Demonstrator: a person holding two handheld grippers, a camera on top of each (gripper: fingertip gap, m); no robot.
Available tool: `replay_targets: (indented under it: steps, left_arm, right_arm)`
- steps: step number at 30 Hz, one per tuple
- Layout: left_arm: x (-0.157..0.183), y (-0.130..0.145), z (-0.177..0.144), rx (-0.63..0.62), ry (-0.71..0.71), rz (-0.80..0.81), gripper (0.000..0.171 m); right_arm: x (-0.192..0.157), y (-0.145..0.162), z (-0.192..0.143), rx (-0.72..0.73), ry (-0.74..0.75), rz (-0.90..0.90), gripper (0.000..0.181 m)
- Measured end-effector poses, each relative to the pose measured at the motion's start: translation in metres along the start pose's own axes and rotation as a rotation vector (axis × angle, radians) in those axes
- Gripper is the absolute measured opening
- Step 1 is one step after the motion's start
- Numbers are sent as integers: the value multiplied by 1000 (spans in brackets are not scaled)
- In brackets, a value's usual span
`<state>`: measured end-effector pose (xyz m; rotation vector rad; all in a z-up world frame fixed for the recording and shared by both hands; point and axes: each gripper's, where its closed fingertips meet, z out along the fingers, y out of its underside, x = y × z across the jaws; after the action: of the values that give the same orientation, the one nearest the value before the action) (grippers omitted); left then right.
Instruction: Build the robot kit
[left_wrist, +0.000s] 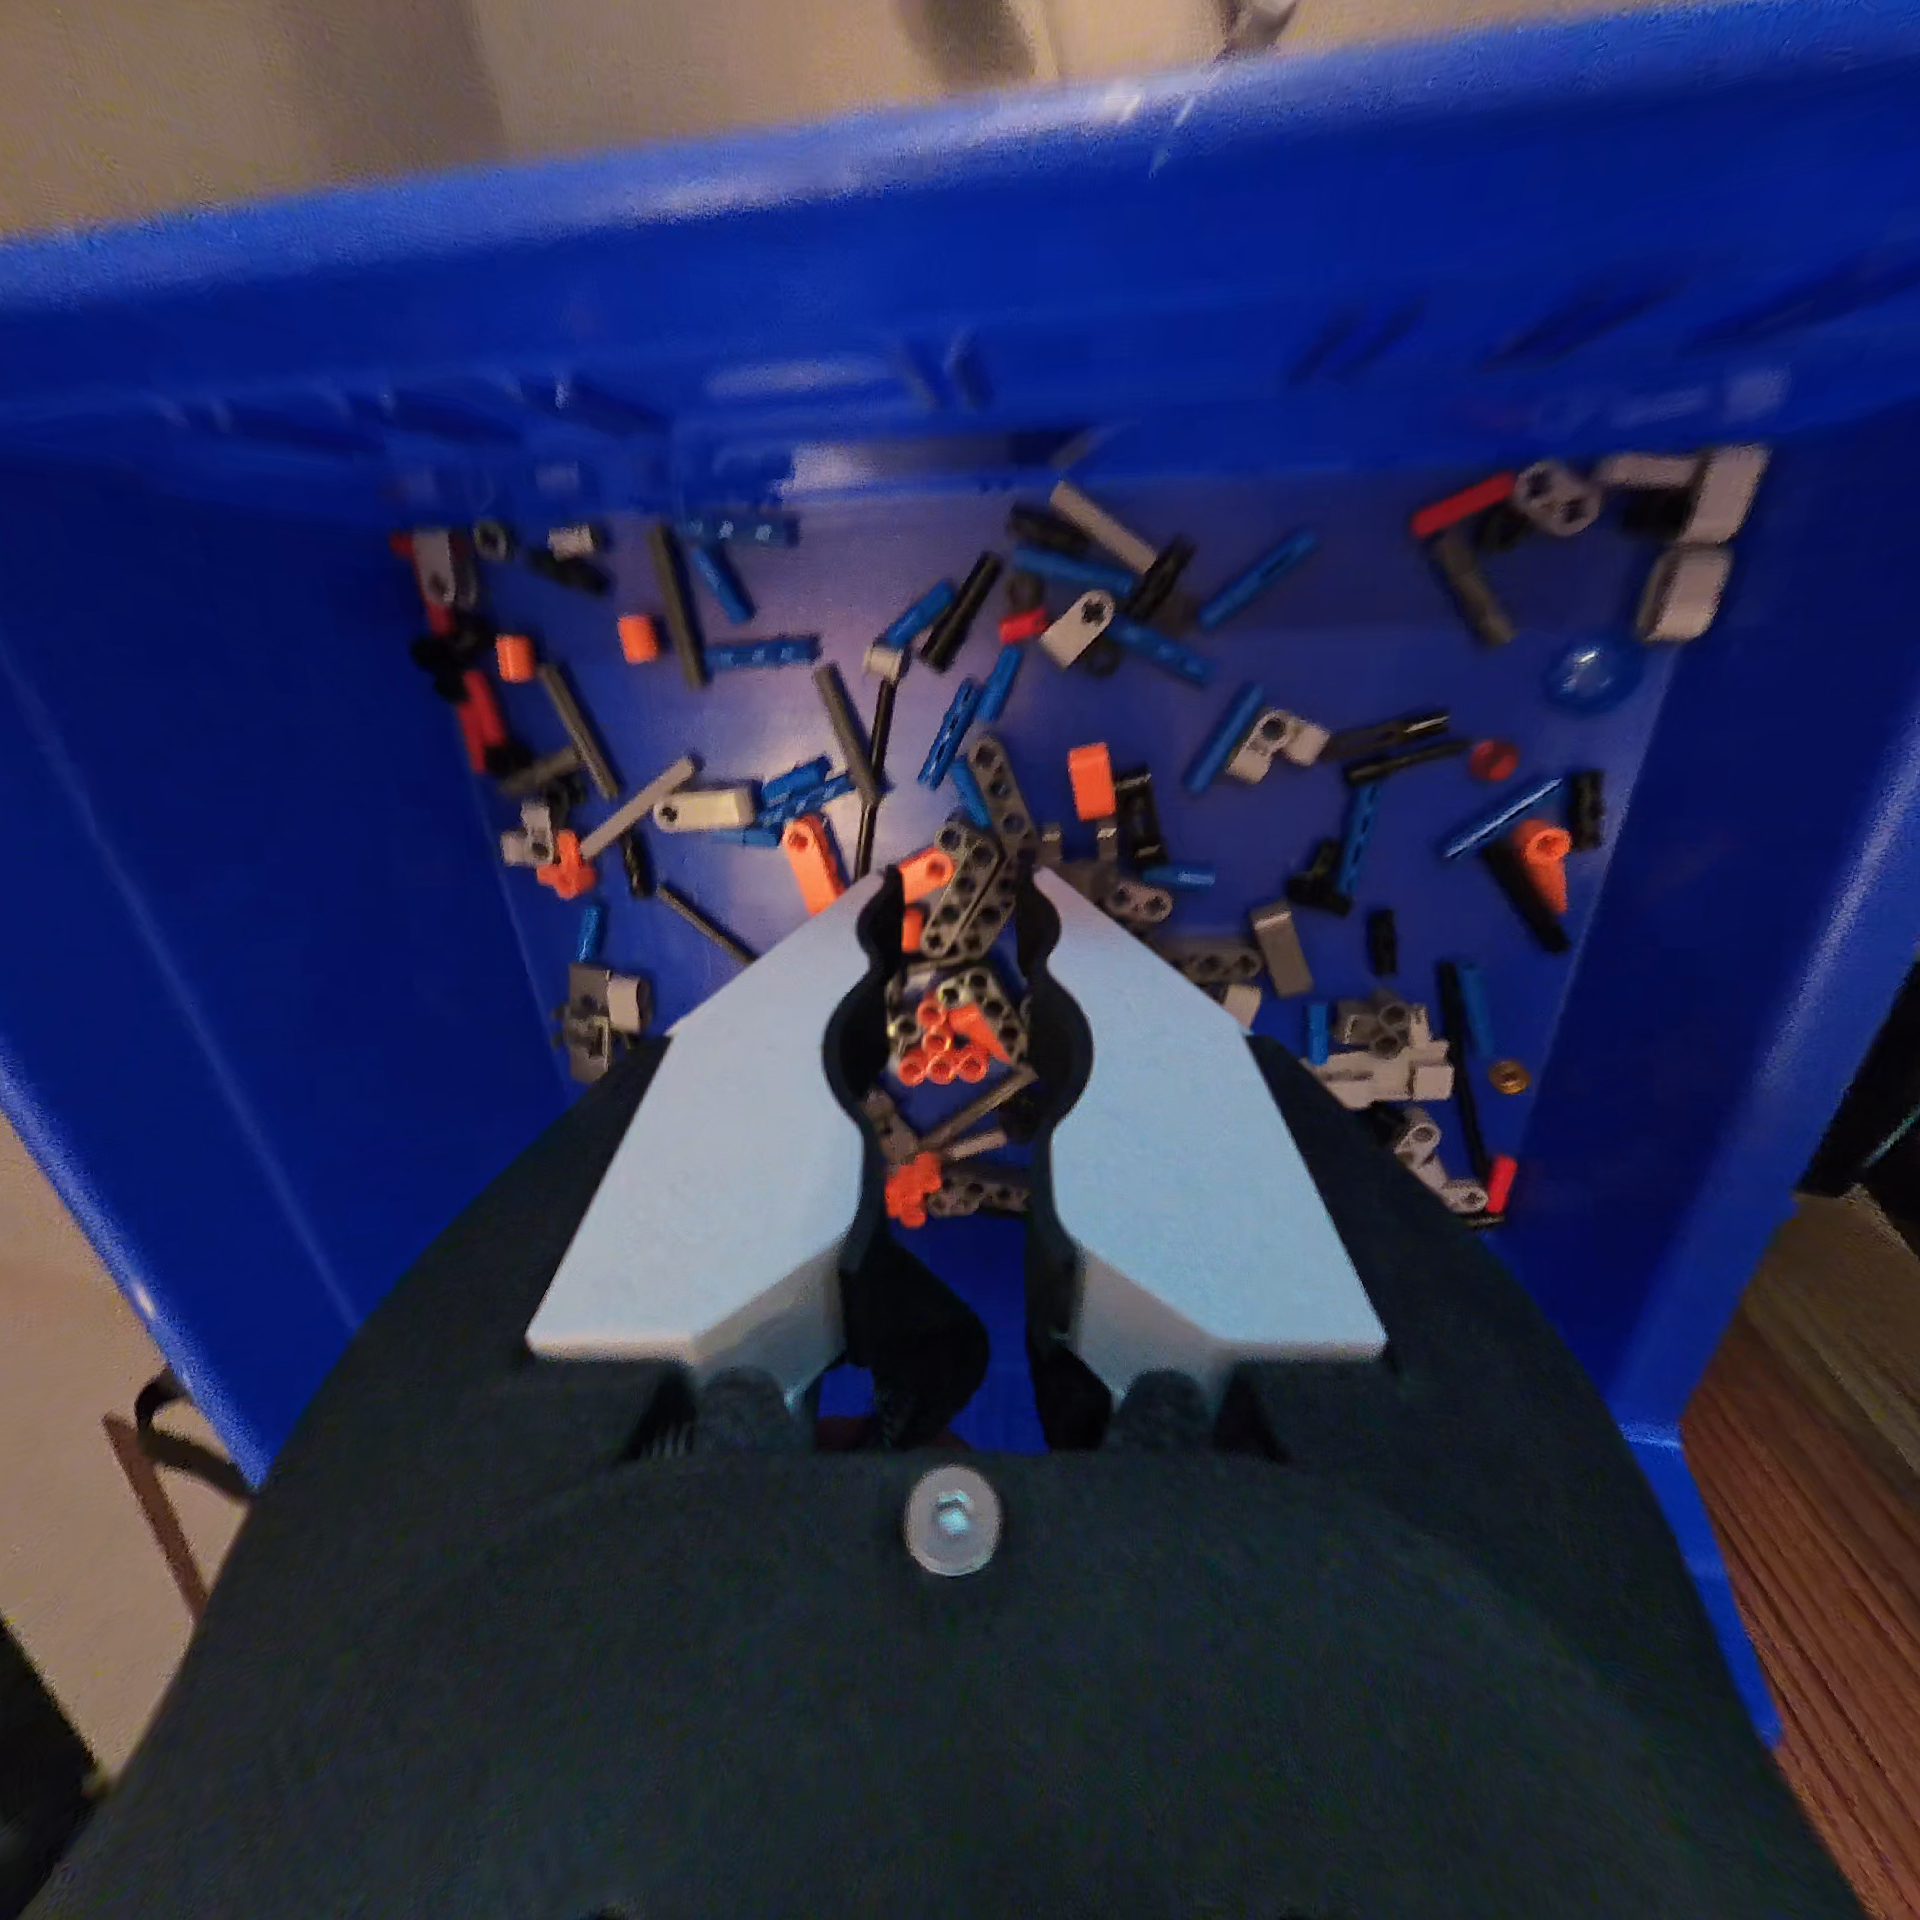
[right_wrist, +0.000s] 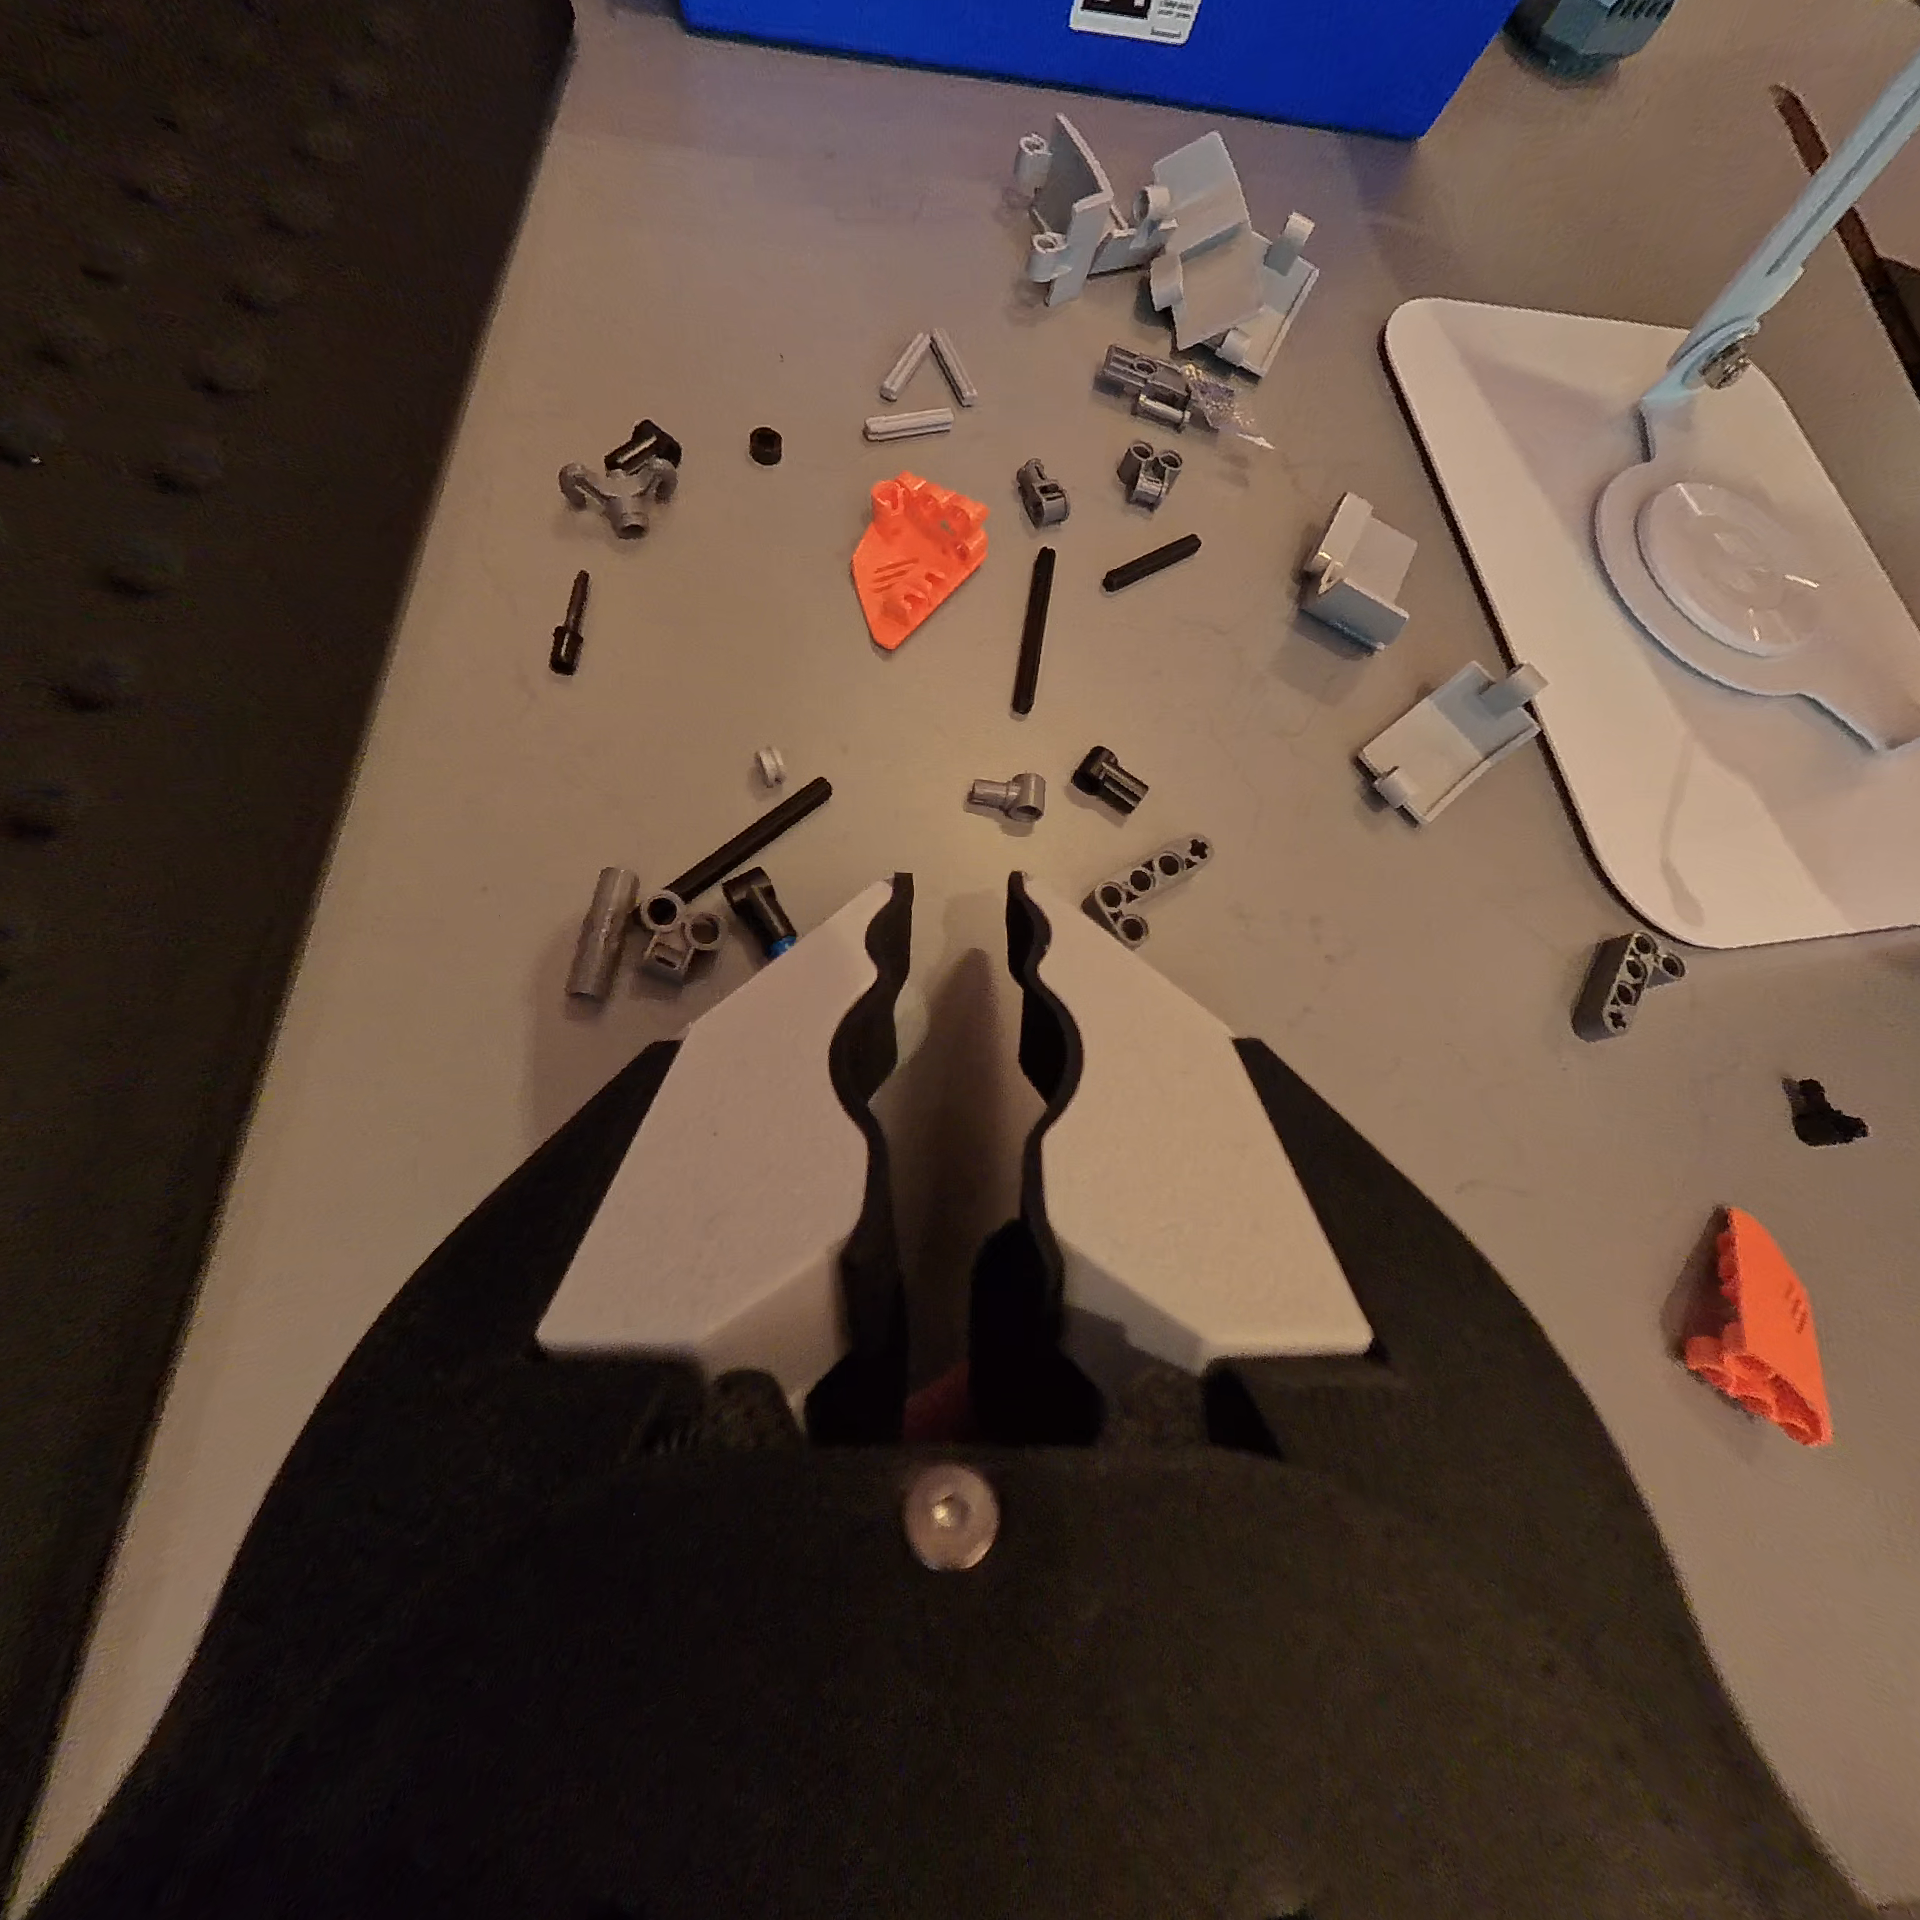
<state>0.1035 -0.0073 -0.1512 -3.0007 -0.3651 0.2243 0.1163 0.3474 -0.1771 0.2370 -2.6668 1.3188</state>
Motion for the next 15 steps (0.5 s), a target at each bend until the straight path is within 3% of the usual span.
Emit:
replay_targets:
  steps: [9, 15]
  left_arm:
    - [18, -33, 17, 103, 18, 132, 21]
    - [32, -32, 27, 88, 89, 159, 22]
  right_arm:
    - [9, 0, 2, 3, 17, 38, 16]
    - [10, 1, 3, -4, 19, 44, 16]
